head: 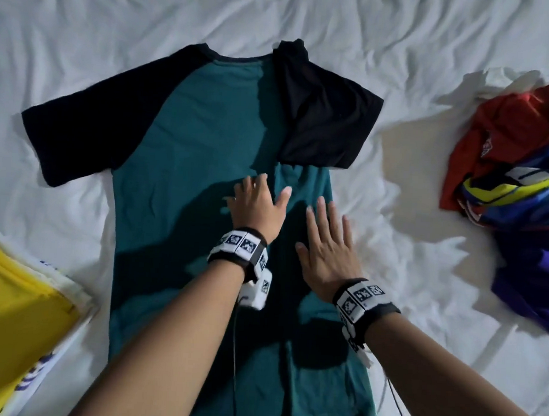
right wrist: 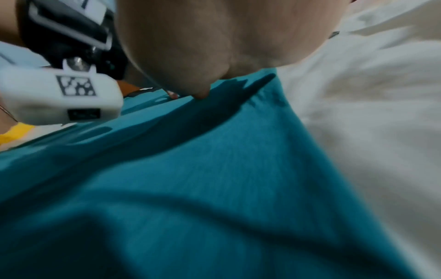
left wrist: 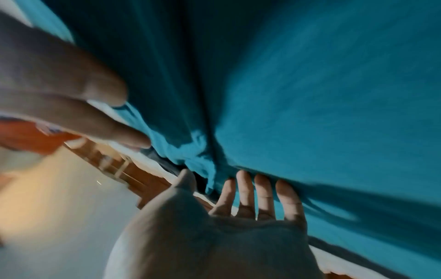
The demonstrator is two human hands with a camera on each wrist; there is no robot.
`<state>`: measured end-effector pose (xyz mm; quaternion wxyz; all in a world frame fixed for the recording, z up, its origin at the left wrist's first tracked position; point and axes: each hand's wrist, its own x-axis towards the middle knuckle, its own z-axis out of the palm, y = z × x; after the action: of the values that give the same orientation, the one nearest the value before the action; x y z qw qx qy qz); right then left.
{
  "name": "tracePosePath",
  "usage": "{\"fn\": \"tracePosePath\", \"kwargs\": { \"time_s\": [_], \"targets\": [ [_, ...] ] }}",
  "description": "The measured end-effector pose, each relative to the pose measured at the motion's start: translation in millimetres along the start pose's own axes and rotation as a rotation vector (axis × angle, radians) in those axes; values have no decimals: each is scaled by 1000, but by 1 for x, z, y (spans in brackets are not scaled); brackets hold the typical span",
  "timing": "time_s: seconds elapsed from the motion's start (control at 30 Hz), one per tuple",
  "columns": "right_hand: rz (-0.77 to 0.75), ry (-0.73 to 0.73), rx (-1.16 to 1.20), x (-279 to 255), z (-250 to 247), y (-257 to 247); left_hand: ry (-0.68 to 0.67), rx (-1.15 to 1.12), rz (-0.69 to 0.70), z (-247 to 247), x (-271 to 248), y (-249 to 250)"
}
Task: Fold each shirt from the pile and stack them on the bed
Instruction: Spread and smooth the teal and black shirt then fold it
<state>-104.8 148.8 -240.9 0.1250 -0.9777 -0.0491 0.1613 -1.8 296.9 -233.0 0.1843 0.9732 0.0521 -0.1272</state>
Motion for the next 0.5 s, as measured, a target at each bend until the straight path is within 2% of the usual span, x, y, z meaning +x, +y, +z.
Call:
{"fn": "tracePosePath", "kwargs": {
  "time_s": [0.07, 0.13, 0.3, 0.37, 0.43, 0.47, 0.5],
  "targets": [
    [23, -16, -9, 25, 2, 0, 1, -48, -66, 4, 18, 9],
    [48, -29, -21, 40, 8, 2, 14, -16, -62, 7, 30, 9],
    [147, -45, 38, 40, 14, 11, 70, -8, -47, 5, 43, -6],
    [207, -45, 83, 39, 10, 10, 184, -16, -67, 0, 39, -5],
    [196, 17, 110, 38, 4, 4, 345, 11, 53, 0, 23, 1],
    [150, 49, 108, 36, 3, 3, 340, 39, 188, 3, 12, 5],
    [90, 64, 95, 33, 4, 5, 260, 89, 338, 11, -1, 6]
  ]
}}
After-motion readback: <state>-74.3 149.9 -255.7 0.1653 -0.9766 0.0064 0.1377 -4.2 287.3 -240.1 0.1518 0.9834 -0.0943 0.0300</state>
